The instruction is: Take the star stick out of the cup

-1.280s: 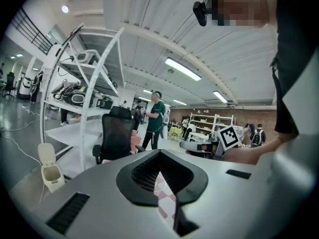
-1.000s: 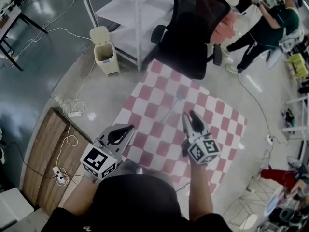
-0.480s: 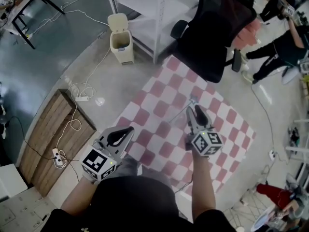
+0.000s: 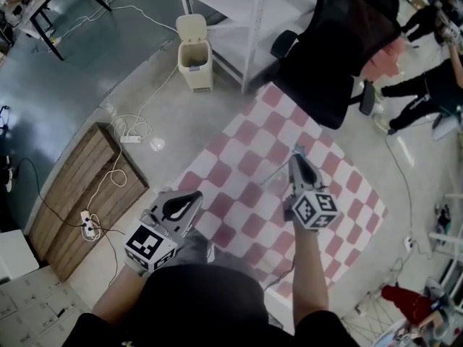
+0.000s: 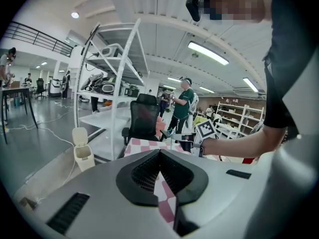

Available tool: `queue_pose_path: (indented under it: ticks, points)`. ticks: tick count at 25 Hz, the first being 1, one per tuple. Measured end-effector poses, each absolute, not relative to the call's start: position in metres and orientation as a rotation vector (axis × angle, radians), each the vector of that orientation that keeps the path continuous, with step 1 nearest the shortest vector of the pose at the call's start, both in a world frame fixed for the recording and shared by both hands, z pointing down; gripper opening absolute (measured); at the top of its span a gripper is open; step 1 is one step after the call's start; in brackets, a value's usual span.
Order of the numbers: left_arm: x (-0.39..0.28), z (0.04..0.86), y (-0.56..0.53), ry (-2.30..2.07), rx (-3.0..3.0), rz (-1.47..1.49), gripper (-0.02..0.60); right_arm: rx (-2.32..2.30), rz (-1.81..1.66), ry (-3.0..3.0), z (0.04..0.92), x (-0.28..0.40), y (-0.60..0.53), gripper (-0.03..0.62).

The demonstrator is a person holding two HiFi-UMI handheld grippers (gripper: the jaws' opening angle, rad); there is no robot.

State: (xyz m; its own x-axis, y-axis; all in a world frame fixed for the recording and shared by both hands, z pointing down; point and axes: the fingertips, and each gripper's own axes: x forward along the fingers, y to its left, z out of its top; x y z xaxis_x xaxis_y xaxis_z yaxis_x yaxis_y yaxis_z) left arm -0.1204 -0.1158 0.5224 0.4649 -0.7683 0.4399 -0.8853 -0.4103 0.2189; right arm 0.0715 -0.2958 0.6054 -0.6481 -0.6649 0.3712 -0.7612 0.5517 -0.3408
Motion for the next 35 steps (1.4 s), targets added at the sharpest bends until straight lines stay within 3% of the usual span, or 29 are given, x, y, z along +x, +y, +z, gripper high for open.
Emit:
queue_pose_path:
  ticks: [16,35]
  points:
    - [-0.124,0.511,-0.105,-1.393,2.342,0.399,0.040,1.179,0.618,-2.656,0.566,0.063,-0.276,0.028]
    - [-0.105,0.457,-0.116,-1.213,2.559,0.217,0.040,1.443,0.371,-2.762,0.430,0.086,-0.203,0.028]
